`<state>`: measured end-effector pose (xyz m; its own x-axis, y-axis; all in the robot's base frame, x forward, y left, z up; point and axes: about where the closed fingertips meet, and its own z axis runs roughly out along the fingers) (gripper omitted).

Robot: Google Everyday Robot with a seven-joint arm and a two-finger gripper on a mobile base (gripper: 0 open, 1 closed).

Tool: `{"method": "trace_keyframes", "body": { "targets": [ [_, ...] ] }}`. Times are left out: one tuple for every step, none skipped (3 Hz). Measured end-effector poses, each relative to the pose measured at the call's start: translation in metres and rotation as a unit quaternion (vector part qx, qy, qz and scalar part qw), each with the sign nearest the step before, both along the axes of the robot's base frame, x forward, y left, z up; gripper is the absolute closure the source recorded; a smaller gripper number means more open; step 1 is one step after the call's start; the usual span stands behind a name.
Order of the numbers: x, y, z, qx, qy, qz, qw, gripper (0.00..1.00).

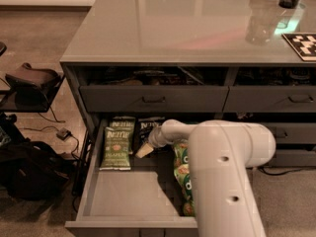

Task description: Pick blue chip bag from middle drawer and place on counter

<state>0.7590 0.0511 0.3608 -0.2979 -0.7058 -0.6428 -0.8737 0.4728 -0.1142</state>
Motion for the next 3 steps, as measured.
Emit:
{"method": "trace_keyframes", "body": {
  "targets": [
    [0.01,-0.005,-0.018,-0.022,0.016,-0.017,0.9995,0.0],
    [0.014,-0.013,-0.031,-0.029,0.031,-0.032,0.9986,0.0],
    [0.014,-0.013,-0.031,-0.029,0.031,-0.032,0.9986,0.19]
  ]
}}
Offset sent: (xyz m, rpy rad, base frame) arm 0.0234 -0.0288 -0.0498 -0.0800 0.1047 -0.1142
